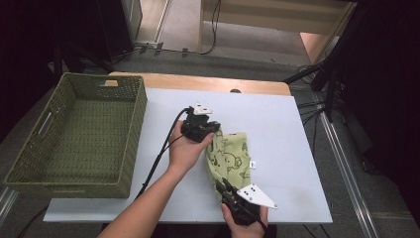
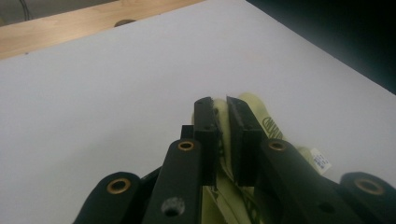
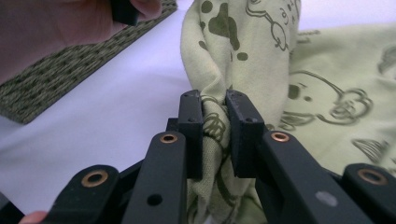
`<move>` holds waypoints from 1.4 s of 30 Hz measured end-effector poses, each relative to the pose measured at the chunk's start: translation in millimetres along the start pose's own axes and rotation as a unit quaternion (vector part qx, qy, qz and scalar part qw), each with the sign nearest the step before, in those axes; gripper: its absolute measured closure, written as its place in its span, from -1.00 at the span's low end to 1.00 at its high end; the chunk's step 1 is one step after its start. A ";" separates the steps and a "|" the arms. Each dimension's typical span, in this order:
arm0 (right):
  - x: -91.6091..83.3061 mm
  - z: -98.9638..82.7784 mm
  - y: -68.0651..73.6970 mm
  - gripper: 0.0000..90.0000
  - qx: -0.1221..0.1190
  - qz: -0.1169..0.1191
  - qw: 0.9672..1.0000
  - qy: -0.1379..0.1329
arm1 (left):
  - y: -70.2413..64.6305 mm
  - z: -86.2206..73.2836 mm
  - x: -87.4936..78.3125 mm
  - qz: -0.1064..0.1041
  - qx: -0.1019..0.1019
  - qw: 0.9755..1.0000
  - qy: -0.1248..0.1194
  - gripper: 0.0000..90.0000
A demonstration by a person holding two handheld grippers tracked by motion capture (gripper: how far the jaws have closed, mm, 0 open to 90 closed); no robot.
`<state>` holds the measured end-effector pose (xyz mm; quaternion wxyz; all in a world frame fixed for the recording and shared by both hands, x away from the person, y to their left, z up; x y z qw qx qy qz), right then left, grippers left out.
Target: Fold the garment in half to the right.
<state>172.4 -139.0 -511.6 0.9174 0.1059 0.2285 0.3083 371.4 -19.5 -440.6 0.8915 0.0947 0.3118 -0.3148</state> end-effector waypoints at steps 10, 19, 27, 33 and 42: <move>-14.6 -10.0 -22.0 0.65 0.022 -0.033 0.999 0.010 | -35.9 3.4 44.4 -0.009 0.034 0.999 0.032 0.85; -24.3 -17.8 -34.6 0.64 0.037 -0.054 0.998 0.025 | -56.9 0.3 72.9 -0.026 0.045 0.997 0.054 0.87; -40.1 -17.3 -43.7 0.04 0.028 -0.045 0.998 0.031 | -53.0 10.4 47.3 -0.074 0.047 0.996 0.013 0.12; -58.7 -12.0 -48.7 -0.15 0.023 -0.052 0.998 0.015 | -27.9 4.0 24.7 -0.064 0.023 0.998 -0.006 0.15; -46.5 1.6 -65.9 0.32 0.042 -0.055 0.997 0.039 | 1.1 -28.4 26.4 -0.024 0.002 0.999 0.041 0.30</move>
Point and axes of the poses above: each handheld gripper's, and its own axes: x roughly forward along the jaws, z roughly out of its top, y roughly to its left, the point moved 2 cm from there along x, roughly forward along the jaws, and after that the axes turned 11 degrees about z, right-handed, at the moved point
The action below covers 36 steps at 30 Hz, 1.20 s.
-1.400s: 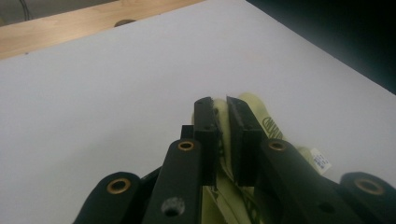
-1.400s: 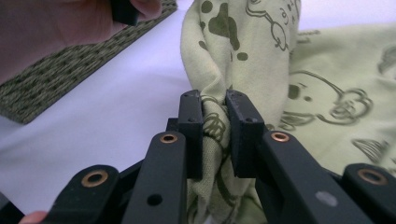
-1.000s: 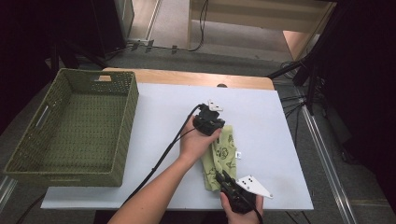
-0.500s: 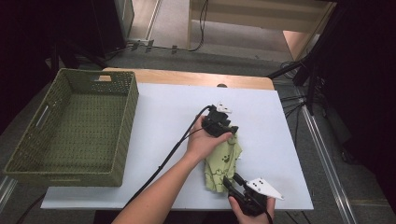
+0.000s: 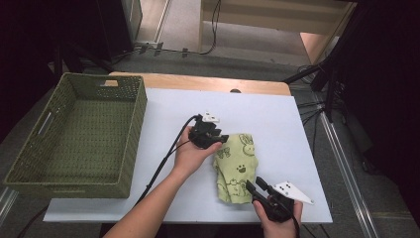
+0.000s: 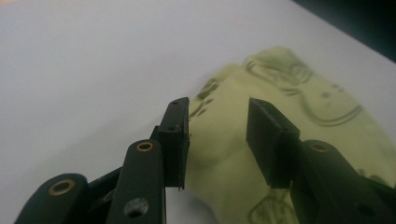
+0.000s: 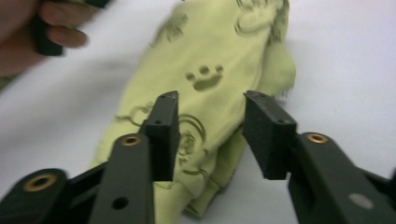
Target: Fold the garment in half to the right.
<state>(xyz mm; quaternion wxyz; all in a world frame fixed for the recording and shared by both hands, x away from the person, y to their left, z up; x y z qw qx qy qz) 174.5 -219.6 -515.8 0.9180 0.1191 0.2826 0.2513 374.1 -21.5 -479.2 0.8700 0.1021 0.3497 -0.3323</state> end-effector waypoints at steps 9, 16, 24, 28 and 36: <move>3.5 -12.5 -10.3 0.85 -0.016 -0.010 0.999 0.047 | 13.0 -7.2 16.0 0.042 -0.020 0.998 0.036 0.28; -2.7 -17.3 -8.8 0.63 -0.023 -0.007 0.999 0.032 | 14.6 -7.9 15.1 0.031 -0.021 0.999 0.036 0.57; 2.3 -24.1 9.9 0.24 -0.052 -0.012 0.998 0.041 | 13.9 -9.3 13.6 0.027 -0.005 0.999 0.034 0.88; 7.9 -25.8 1.8 0.17 -0.033 -0.002 0.998 0.054 | 18.1 -10.9 14.3 0.026 -0.020 0.999 0.032 0.63; 15.5 -26.7 -10.4 0.42 -0.001 0.057 0.997 0.056 | 21.2 -15.2 23.1 0.016 -0.022 0.998 0.051 0.39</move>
Point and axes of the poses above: each handheld gripper's, and its own axes: x roughly forward along the jaws, z roughly out of its top, y roughly to its left, the point moved 2 cm from there along x, roughly forward along the jaws, and after that the axes turned 11 degrees about z, right-handed, at the moved point
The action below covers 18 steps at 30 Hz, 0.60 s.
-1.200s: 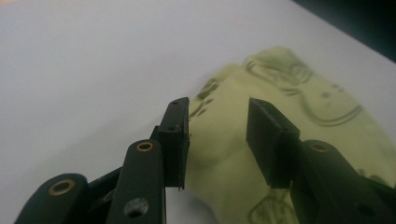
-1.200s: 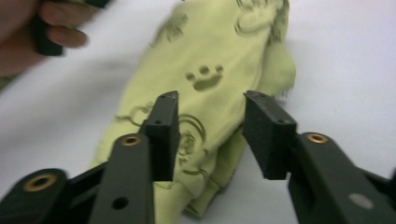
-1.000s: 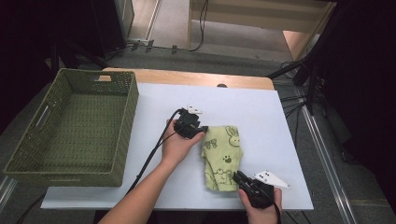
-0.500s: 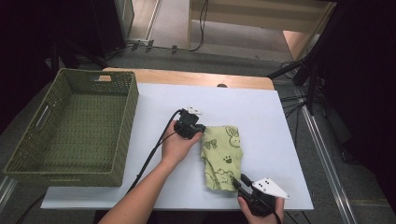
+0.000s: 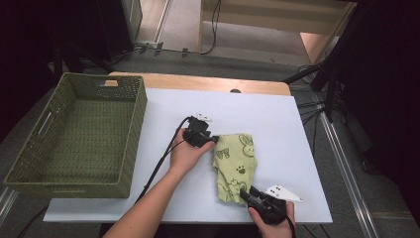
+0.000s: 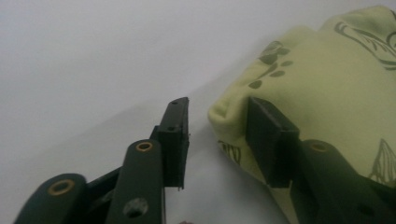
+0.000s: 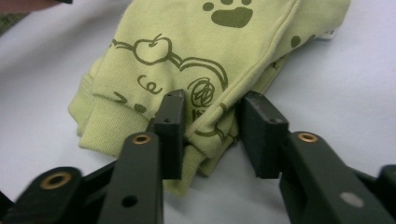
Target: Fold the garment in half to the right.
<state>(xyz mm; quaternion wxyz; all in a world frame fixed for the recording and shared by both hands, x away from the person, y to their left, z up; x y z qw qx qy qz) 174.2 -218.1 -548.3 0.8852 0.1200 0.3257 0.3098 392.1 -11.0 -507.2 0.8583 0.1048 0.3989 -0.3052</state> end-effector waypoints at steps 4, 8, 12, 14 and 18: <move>0.6 1.2 -3.0 0.57 0.011 0.012 1.000 -0.001 | -5.3 -2.5 2.2 -0.001 0.030 1.000 0.001 0.88; 1.4 1.8 -1.2 0.62 0.020 0.013 1.000 -0.001 | -1.4 -1.0 -2.4 -0.005 0.036 0.999 0.002 0.93; 3.7 1.8 5.4 0.64 0.015 0.008 1.000 -0.005 | 5.9 0.8 -10.2 -0.012 0.036 0.999 -0.002 0.94; 6.5 1.7 10.6 0.64 0.012 0.007 1.000 -0.005 | 7.7 0.9 -13.6 -0.009 0.040 0.999 -0.004 0.93; 14.5 3.4 21.5 0.64 0.000 0.009 1.000 0.000 | 16.0 -0.2 -20.2 -0.008 0.038 0.999 -0.002 0.93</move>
Point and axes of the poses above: each handheld gripper's, and its own axes: x roughly forward along the jaws, z roughly out of its top, y roughly to its left, the point moved 2 cm from there along x, roughly forward along the jaws, and after that the axes turned 11 degrees about z, right-handed, at the moved point
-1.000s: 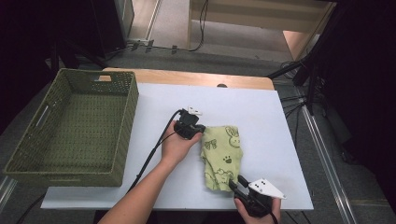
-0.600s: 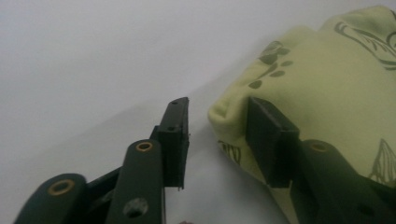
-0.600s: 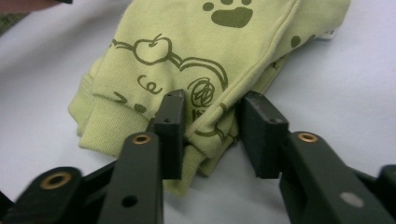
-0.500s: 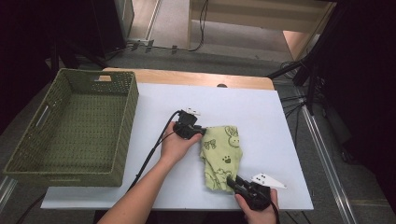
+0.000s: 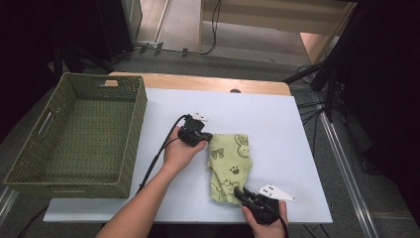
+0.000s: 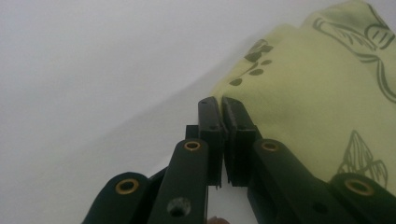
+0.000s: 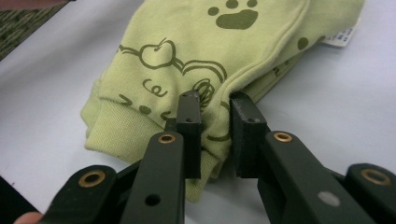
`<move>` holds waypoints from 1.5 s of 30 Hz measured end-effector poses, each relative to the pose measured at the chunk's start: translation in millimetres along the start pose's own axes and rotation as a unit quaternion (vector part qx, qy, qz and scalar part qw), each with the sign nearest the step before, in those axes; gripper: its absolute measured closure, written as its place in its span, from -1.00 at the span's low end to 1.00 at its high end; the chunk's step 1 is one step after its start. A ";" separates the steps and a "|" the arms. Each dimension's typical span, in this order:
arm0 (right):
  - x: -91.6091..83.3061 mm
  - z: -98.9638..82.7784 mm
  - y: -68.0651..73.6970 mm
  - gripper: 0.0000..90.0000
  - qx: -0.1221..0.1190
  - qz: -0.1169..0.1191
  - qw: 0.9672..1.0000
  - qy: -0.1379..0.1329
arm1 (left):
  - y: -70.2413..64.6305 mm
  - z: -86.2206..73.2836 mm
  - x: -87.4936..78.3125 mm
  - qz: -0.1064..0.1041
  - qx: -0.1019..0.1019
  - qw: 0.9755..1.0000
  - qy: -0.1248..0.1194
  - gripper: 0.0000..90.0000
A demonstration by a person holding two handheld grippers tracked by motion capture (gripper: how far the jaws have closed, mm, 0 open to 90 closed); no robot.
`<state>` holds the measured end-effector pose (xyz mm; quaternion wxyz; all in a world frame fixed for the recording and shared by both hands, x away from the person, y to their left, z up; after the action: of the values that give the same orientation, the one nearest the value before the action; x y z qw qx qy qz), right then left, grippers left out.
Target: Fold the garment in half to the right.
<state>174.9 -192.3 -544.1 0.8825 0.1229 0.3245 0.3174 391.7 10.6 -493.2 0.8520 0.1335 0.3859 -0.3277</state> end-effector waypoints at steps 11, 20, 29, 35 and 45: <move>22.0 3.4 23.7 0.64 -0.015 0.005 1.000 0.004 | 28.2 -13.2 -22.5 0.001 -0.029 1.000 -0.012 0.93; 25.1 7.5 29.8 0.50 -0.017 0.008 1.000 -0.001 | 37.7 -18.4 -39.4 0.016 -0.048 0.998 -0.037 0.67; 7.2 26.1 32.6 -0.20 -0.054 0.053 0.997 -0.001 | 16.2 -15.3 -66.3 -0.028 -0.049 0.995 -0.088 0.72; -3.4 42.9 30.7 0.01 -0.072 0.045 0.996 -0.014 | 4.6 -24.6 -75.8 -0.034 -0.047 0.994 -0.088 0.99; -0.7 75.5 17.7 0.95 -0.090 0.048 0.995 -0.019 | -10.5 -48.0 -88.4 -0.042 -0.027 0.995 -0.089 0.99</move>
<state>215.2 -180.0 -479.0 0.8794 0.0646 0.2720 0.3853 314.3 66.1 -459.1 0.8719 0.0642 0.3221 -0.3632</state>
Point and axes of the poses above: each handheld gripper's, and its own axes: x roughly forward along the jaws, z roughly out of its top, y roughly to its left, the point moved 2 cm from there along x, roughly forward along the jaws, and after that the axes turned 11 degrees about z, right-handed, at the moved point
